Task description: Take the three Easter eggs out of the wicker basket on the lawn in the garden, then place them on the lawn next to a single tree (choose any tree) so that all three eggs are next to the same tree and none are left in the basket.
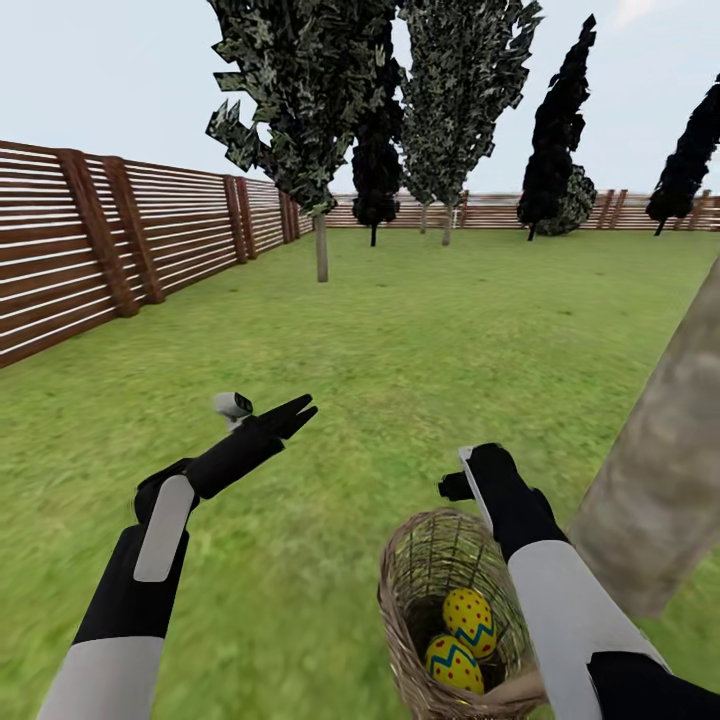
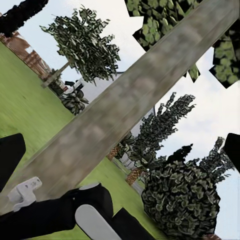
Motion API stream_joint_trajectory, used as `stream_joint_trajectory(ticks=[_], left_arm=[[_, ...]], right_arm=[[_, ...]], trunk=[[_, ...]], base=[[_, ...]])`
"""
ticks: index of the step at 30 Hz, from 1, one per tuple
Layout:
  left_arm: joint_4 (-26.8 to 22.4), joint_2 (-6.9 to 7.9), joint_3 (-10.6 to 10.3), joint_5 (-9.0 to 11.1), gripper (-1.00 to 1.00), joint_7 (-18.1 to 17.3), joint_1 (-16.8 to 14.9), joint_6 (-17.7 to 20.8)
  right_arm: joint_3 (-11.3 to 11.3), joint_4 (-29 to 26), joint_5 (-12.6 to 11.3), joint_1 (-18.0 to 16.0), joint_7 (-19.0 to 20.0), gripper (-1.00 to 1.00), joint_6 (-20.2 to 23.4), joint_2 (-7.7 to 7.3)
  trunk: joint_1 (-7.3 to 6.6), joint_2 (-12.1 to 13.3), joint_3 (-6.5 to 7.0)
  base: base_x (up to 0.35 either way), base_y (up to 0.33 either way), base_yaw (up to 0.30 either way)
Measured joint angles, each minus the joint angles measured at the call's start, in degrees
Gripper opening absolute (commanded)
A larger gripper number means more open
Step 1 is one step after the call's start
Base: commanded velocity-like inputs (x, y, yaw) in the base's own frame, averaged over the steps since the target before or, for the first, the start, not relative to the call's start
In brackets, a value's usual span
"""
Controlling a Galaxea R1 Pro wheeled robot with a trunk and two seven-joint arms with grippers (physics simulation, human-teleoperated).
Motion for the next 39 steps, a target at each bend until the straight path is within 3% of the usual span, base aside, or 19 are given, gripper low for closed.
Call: stream_joint_trajectory(ticks=[31,39], left_arm=[[0.0,0.08,0.0,0.9,1.00,-0.1,0.0,-0.1],[0.1,0.09,0.0,0.9,1.00,-0.1,0.1,-0.2]], right_arm=[[-0.1,0.8,-0.3,0.1,0.0,1.00,0.1,0.88],[-0.1,5.7,-0.3,0.1,-0.1,1.00,0.1,0.94]], trunk=[[0.00,0.0,1.52],[0.00,0.0,1.00]], base=[[0.000,0.000,-0.254],[0.000,0.000,-0.171]])
